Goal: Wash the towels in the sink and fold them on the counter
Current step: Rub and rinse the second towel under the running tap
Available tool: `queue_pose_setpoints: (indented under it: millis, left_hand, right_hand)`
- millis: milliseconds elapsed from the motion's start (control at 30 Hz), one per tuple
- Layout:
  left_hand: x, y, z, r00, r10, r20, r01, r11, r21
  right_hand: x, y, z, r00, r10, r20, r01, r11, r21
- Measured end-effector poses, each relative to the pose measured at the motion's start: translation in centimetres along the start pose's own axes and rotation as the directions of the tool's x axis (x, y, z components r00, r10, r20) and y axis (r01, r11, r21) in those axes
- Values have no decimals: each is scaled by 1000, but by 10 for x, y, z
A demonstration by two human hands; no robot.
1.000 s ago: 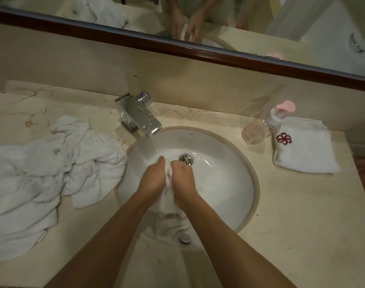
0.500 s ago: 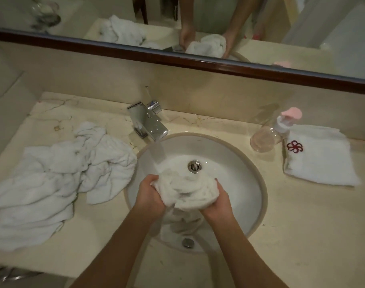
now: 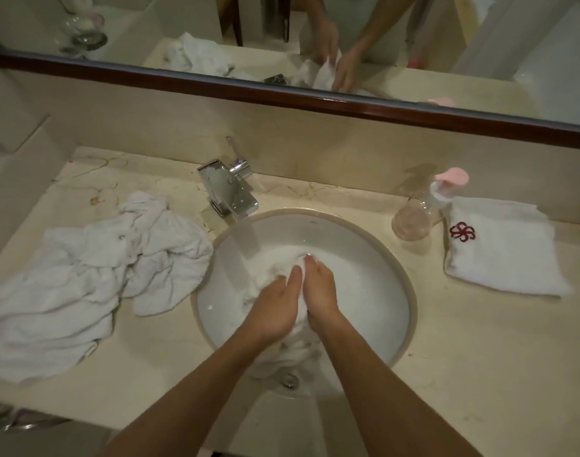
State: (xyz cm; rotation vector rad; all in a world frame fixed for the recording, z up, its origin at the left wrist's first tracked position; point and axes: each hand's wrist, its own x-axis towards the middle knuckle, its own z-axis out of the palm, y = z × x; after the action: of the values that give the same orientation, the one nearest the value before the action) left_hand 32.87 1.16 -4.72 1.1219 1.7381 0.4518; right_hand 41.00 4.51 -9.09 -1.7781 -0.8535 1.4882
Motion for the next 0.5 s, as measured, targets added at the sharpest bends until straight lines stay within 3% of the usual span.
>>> queue_pose_setpoints:
  millis: [133,200,300,367,433,500]
  left_hand:
    - [32,-19,-21,981,-165,-102,147,975,-165]
    - [22,-17,-11,996,-84,-42,82,995,-58]
    - [10,-16,1,998,-57,11,57,997,-57]
    - [29,-20,-13,981,-188,-47,177,968,-179]
    - [45,-25,-34,966,-252,-60,219,917,-333]
    - [37,-25,-35,984,-169,-62,146,949,-279]
  right_hand:
    - [-25,-7,11,966,-132,225,174,968,-180]
    - [-9,-15,12,988,-109,112,134,957,-259]
    - [19,-18,14,994,102,-30,-105,989,-104]
    - [0,-15,22,998,39,43,-31,986,-165]
    - [-32,-14,31,979,-113,168,151,960,-237]
    - [-34,-12,31,981,-142,134,172,951,-255]
